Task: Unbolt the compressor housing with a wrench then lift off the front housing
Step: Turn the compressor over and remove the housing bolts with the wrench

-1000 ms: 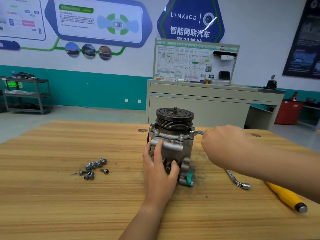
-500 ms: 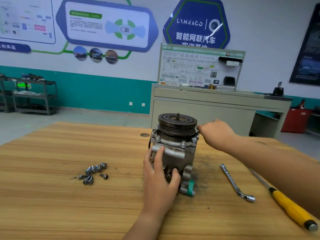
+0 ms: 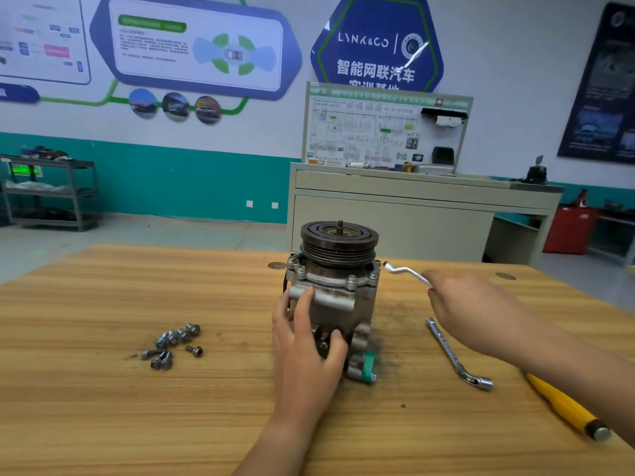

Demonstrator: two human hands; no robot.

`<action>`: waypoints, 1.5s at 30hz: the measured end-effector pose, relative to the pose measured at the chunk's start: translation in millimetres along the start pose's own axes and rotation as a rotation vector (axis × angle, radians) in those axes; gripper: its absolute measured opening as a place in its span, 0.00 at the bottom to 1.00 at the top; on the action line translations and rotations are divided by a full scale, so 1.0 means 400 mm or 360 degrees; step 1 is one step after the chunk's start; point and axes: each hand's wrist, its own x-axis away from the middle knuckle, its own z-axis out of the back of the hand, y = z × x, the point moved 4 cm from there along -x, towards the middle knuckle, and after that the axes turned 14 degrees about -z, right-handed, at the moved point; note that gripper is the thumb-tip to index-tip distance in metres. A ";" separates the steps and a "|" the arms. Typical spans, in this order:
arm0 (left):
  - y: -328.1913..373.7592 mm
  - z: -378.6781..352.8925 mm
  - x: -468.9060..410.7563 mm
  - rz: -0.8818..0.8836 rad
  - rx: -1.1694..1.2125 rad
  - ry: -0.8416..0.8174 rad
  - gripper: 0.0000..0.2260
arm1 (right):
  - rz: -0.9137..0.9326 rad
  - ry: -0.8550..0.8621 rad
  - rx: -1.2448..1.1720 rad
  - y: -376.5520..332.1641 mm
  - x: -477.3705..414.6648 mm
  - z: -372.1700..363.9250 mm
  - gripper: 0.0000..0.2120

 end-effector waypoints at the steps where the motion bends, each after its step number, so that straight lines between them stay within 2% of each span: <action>1: 0.000 0.001 0.000 0.0004 -0.0005 0.0004 0.32 | 0.0020 -0.0041 0.0045 -0.012 0.004 0.000 0.12; 4: -0.002 0.000 0.001 0.0020 -0.0014 0.0006 0.31 | 0.0069 -0.0069 0.0123 -0.041 0.007 0.009 0.12; 7: -0.006 -0.002 0.000 0.0023 -0.0016 0.0008 0.29 | 0.0130 0.0015 0.0380 -0.070 0.013 0.033 0.12; 10: -0.005 -0.003 -0.001 0.0050 -0.0011 0.0016 0.29 | 0.0226 -0.0025 0.0667 -0.102 0.023 0.050 0.17; 13: -0.002 0.000 -0.004 0.0053 -0.0004 0.0047 0.28 | 0.0369 -0.0051 0.0816 -0.113 0.022 0.066 0.18; 25: 0.002 0.000 -0.002 0.0058 0.0026 0.0009 0.31 | 0.0441 0.0107 0.0961 -0.051 -0.085 0.017 0.27; 29: 0.003 0.001 0.001 0.0060 0.0021 -0.0009 0.31 | 0.0563 0.0234 0.0724 -0.064 -0.143 -0.015 0.19; 32: 0.003 0.004 0.000 0.0046 0.0028 -0.0016 0.31 | 0.0698 0.0599 0.0422 -0.090 -0.169 -0.025 0.21; 34: 0.005 0.005 -0.002 0.0031 0.0016 -0.0004 0.31 | 0.0637 0.0496 0.0428 -0.099 -0.175 -0.037 0.21; 35: 0.006 0.005 -0.002 0.0029 0.0014 -0.0003 0.31 | 0.0591 0.0456 0.0315 -0.094 -0.168 -0.035 0.20; 37: 0.004 0.006 -0.002 0.0025 0.0021 0.0001 0.31 | 0.0447 0.0546 -0.0162 -0.067 -0.146 -0.010 0.15; 39: -0.002 0.005 -0.001 0.0044 0.0018 -0.0001 0.30 | 0.0126 0.0634 -0.0809 -0.019 -0.100 0.027 0.11; 41: -0.008 0.002 0.001 0.0071 0.0021 -0.0004 0.29 | -0.0088 0.0561 -0.1247 0.019 -0.049 0.043 0.09; 42: -0.009 0.002 0.002 0.0076 0.0028 -0.0005 0.29 | -0.0120 0.0514 -0.1206 0.023 -0.027 0.049 0.09; 45: -0.006 0.004 0.002 0.0088 0.0034 -0.0011 0.29 | -0.0039 0.0173 -0.0470 0.003 0.011 0.036 0.10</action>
